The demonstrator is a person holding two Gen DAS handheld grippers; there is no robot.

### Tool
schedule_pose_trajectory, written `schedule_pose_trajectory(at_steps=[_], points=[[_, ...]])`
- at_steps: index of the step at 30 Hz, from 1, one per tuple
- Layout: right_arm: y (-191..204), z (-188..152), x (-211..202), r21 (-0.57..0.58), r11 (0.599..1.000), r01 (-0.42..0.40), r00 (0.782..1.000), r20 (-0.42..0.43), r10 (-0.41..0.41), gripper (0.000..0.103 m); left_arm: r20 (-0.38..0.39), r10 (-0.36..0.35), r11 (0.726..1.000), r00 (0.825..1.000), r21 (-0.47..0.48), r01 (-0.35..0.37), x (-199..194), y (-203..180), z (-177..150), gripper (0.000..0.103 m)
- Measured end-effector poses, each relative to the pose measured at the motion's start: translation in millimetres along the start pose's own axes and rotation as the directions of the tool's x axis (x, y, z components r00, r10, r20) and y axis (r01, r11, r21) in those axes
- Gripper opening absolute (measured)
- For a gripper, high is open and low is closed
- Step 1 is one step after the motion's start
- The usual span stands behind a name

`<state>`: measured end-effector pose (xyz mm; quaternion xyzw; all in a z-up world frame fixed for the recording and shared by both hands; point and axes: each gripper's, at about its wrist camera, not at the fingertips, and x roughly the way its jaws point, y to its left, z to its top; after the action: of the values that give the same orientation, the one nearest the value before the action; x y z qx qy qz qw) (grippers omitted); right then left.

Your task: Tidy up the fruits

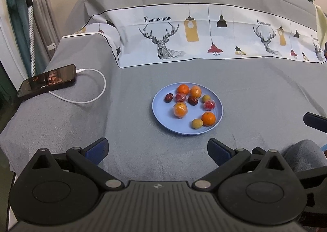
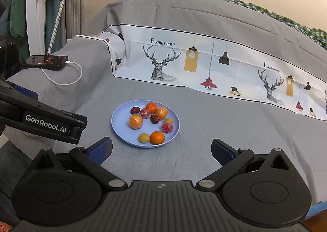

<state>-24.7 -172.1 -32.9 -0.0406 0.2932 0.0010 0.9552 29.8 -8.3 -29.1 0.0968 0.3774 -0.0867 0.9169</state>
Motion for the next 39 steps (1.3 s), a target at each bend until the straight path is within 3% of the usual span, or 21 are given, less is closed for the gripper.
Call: schedule_pose_trajectory(at_steps=[39], points=[[3.0, 3.4, 2.5, -0.007, 1.000, 0.015, 1.000, -0.002, -0.015, 0.102, -0.022, 0.059, 0.998, 0.998, 0.016, -0.059, 9.4, -0.8, 6.0, 0.103]])
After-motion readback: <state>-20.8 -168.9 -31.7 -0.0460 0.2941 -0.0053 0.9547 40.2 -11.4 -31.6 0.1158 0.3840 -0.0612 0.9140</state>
